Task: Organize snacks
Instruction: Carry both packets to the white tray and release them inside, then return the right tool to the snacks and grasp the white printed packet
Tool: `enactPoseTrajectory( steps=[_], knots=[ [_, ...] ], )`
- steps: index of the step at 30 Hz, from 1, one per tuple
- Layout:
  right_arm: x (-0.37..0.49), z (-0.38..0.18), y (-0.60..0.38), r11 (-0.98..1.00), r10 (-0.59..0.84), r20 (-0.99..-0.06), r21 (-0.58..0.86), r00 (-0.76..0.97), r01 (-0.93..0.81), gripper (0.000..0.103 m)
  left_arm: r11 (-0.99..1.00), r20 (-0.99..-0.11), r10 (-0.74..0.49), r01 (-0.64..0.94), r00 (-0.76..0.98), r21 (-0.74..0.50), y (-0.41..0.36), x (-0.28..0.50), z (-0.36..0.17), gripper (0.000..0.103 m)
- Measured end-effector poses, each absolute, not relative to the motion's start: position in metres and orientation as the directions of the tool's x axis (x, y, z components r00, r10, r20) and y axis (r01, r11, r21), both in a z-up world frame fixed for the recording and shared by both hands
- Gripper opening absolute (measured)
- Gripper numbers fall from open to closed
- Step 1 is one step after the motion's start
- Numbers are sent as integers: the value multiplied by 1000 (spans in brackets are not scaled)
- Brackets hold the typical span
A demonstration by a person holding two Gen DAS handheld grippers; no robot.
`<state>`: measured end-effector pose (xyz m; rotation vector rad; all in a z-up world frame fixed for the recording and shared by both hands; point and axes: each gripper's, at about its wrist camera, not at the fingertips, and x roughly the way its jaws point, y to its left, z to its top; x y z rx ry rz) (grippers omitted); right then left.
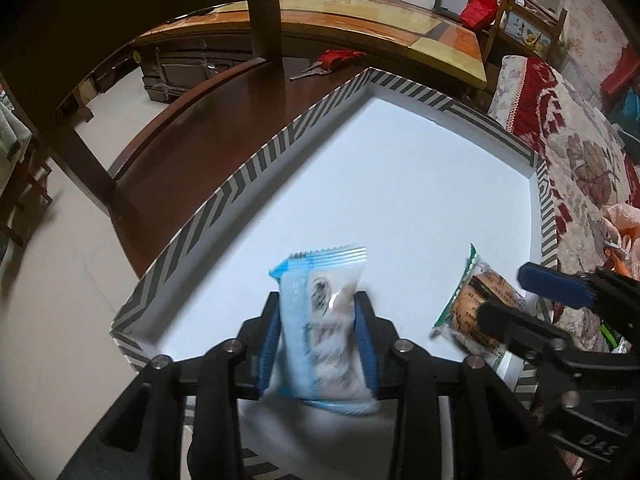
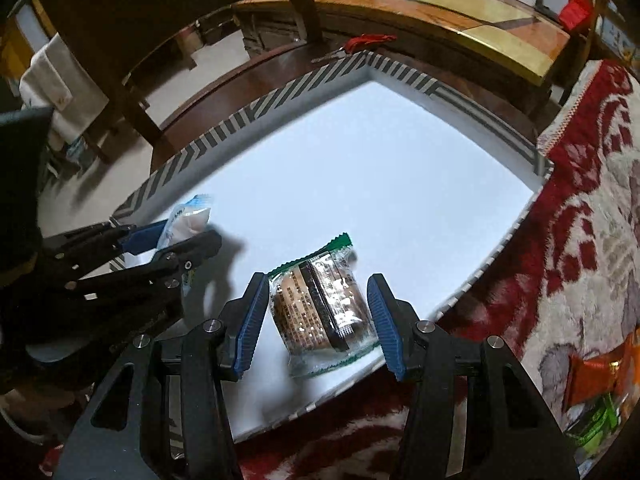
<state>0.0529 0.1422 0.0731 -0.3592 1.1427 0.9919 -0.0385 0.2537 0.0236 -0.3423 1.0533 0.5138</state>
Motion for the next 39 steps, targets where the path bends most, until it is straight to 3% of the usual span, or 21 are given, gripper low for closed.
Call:
enactPoseTrajectory(
  steps=[2,8,20,22,39],
  knots=[
    [51,78,137,548,483,-873,235,74,-803,51,829,-886,235,-558,399,-32,253,-41,25,66],
    [41,95,119,549,512,-852,225,110,-805,51,827,-860,268,-561,435,-26,245,-51,42,83],
    [39,112,42,650,524,-829,241,196,-721,53,892,-809,239,-451,536,-35,188,-46,80,89],
    [40,113,26,676,511,-832,232,217,-700,61,903,-807,230,-429,545,-32,176,-43,83,89],
    [48,92,-124,850,393,-857,202,332,-486,63,977,-822,85,-211,563,-44,71,-16,74,89]
  ],
)
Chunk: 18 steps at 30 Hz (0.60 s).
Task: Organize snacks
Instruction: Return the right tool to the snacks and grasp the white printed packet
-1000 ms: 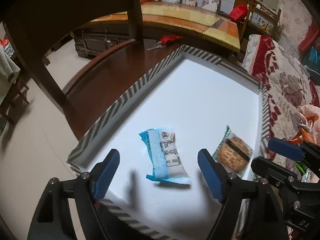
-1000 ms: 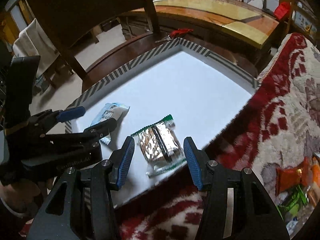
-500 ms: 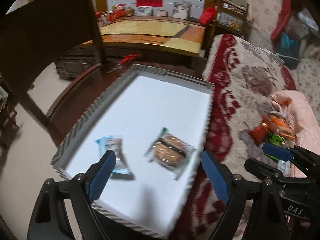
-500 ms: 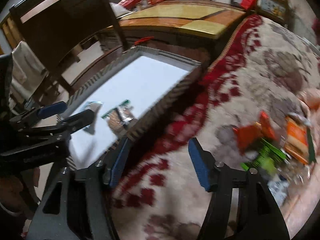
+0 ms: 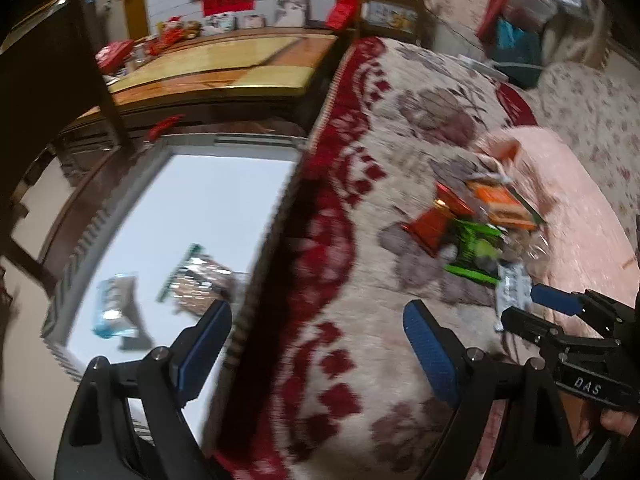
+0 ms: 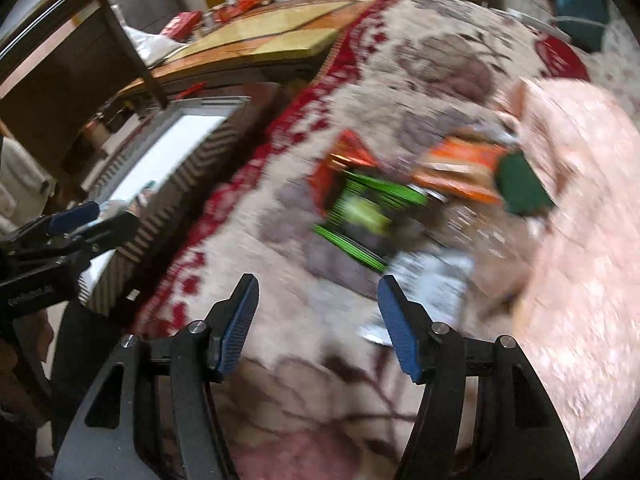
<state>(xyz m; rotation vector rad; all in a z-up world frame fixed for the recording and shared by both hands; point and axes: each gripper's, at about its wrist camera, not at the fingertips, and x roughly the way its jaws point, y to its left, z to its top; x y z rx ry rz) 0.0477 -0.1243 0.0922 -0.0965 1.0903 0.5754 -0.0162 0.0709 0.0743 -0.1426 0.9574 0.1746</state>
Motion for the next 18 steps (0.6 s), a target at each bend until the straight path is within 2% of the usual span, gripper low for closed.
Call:
enactPoseTrajectory(
  steps=[11,15,18],
  knots=[
    [59,66,-196,924,321,-880,209,350,-321,63,990,-848,16,-125,529,-59,30,2,60,89],
    [68,60,-193,928,326,-880,228,344,-296,70,991,-850,9,-119,526,-64,29,5,60,89],
    [69,56,-181,925,322,-884,217,340,-312,70,990,-853,12,-124,522,-62,31,5,59,89]
  ],
)
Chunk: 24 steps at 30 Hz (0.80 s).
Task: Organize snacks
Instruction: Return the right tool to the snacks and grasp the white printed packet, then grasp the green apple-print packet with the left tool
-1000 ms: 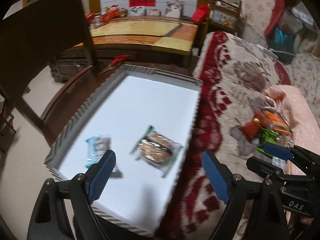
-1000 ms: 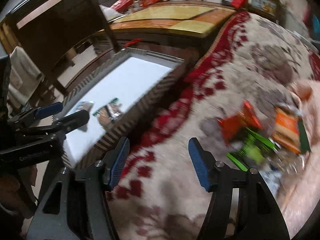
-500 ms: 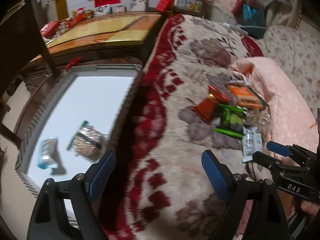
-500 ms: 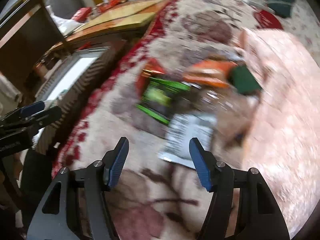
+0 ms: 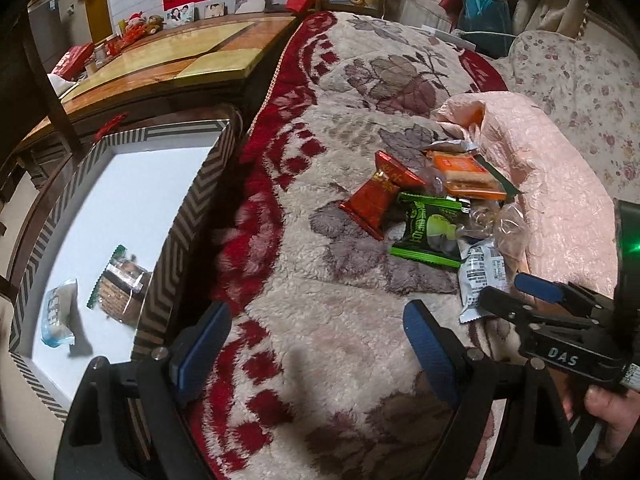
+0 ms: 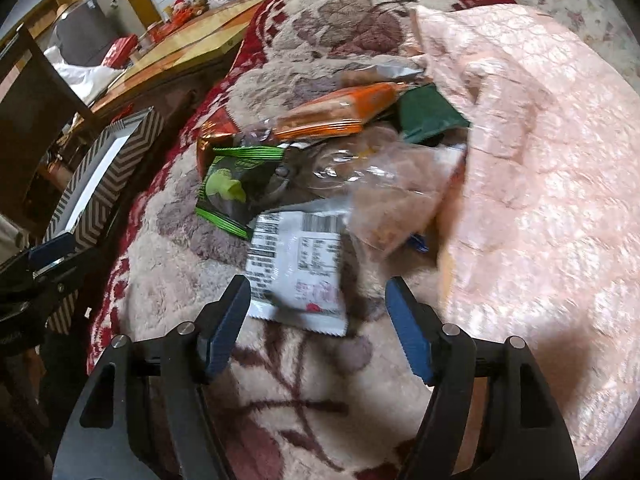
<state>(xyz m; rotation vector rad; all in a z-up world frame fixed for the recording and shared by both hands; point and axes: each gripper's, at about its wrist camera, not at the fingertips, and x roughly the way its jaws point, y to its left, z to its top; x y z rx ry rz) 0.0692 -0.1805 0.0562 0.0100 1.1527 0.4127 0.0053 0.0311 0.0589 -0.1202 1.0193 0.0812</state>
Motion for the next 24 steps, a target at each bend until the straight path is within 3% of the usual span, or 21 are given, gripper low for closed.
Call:
enactPoseTrajectory(
  steps=[15,17,18,19,24],
  knots=[
    [86,46,-158,920,311,-903,208,296,-331,70,990,-865,0,-122,502,-71,31,16,51,89],
    [83,45,-153,915,278,-912,155,302,-373,65,991,-863,-6,-114,506,-73,27,19,53,89],
    [81,45,-153,912,265,-914,134,307,-388,55,991,-862,-10,-108,507,-75,25,21,53,89],
    [80,46,-154,910,259,-914,123,312,-396,52,992,-862,-16,-102,506,-78,23,24,54,89],
    [79,47,-174,907,307,-901,178,307,-382,51,993,-861,-44,-71,507,-93,9,42,55,89]
  ],
)
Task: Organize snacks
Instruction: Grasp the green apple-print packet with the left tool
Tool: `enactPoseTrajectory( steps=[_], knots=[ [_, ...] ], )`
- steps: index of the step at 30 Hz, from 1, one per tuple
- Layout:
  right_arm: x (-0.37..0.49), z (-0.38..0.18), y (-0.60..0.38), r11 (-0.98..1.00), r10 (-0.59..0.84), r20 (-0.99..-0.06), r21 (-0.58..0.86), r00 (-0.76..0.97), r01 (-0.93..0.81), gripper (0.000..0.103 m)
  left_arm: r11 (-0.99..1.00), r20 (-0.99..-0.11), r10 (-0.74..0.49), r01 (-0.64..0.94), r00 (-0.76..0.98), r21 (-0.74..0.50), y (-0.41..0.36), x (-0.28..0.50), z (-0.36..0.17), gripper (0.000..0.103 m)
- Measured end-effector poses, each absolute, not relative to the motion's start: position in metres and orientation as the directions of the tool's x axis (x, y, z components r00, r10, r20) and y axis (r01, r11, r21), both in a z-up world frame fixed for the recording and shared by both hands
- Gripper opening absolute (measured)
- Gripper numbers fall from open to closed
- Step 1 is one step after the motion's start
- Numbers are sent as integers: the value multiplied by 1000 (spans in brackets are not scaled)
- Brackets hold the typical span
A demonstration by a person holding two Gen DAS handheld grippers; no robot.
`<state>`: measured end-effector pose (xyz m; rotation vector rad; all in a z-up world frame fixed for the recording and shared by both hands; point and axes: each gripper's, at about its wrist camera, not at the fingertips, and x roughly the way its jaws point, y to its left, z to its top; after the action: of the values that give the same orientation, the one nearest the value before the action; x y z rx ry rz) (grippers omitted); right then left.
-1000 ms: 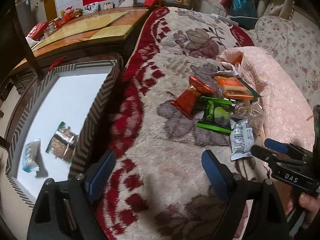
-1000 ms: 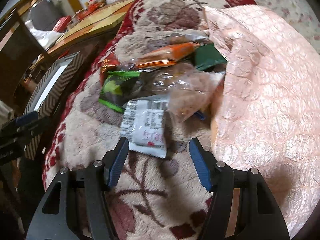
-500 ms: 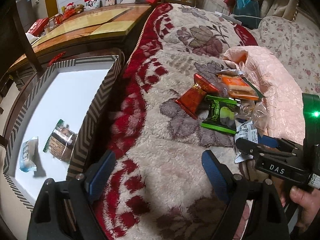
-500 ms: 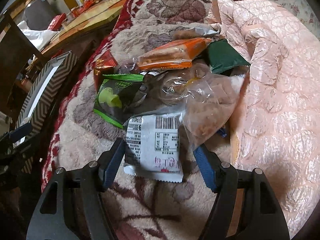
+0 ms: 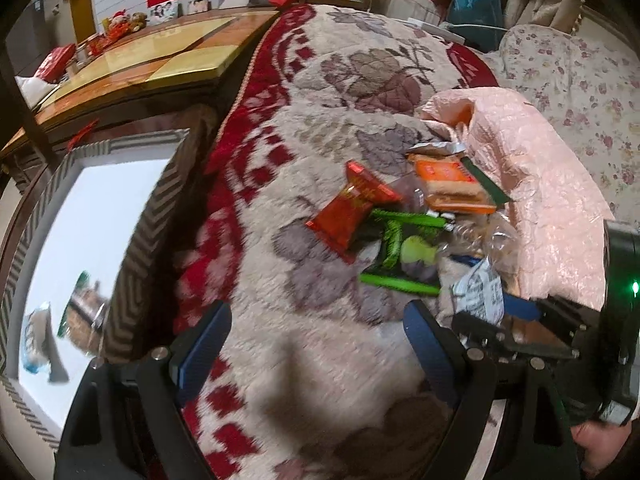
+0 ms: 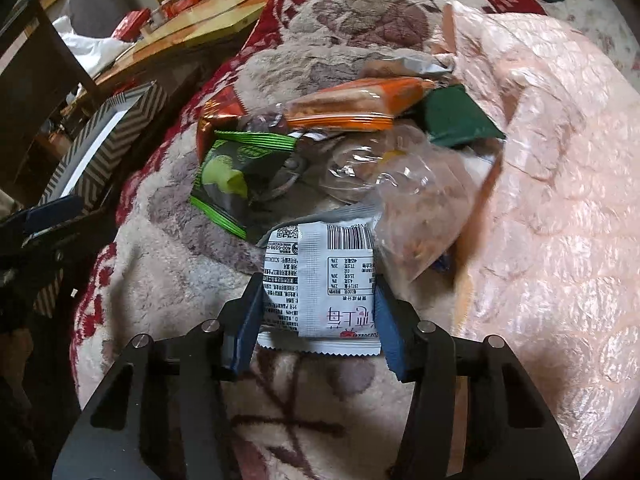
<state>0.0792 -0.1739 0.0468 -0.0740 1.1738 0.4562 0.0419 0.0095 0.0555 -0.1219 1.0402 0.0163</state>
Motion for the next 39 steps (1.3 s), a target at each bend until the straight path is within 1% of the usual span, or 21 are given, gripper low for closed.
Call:
enactPoseTrajectory(
  steps=[12,21,23,24,25,26,27,29,30,31,35,39],
  knots=[
    [78,46,-189,907,313,-901,189,300,-378,51,995,-870,-101,27,483,-101,-32,84,44,89],
    [79,41,-198,906,334,-900,223,282,-361,51,995,-893,-101,50,439,-88,-46,111,25,89],
    [79,40,-198,905,337,-898,227,281,-361,51,994,-893,-111,47,436,-101,-46,114,22,87],
    [79,41,-199,904,339,-898,229,281,-361,51,994,-891,-113,43,441,-105,-45,114,21,86],
    [79,40,-199,904,342,-896,232,281,-359,51,993,-889,-114,41,444,-107,-45,115,21,80],
    [79,41,-199,903,345,-896,235,281,-358,51,994,-889,-112,41,444,-105,-46,115,21,71],
    [78,41,-199,903,346,-895,236,281,-359,51,995,-889,-103,41,447,-95,-45,115,21,67],
    [78,40,-199,903,347,-894,237,283,-358,51,996,-888,-89,42,452,-78,-45,114,22,54],
    [78,40,-199,903,347,-894,237,283,-358,51,996,-887,-92,43,452,-81,-44,113,21,51],
    [77,40,-199,903,347,-894,237,284,-358,51,996,-886,-90,41,454,-80,-43,112,21,45],
    [76,42,-198,902,351,-892,240,284,-360,51,996,-882,-90,56,463,-72,-44,104,24,41],
    [76,45,-194,897,359,-887,242,289,-371,51,997,-872,-72,61,485,-48,-43,92,32,40]
  ],
)
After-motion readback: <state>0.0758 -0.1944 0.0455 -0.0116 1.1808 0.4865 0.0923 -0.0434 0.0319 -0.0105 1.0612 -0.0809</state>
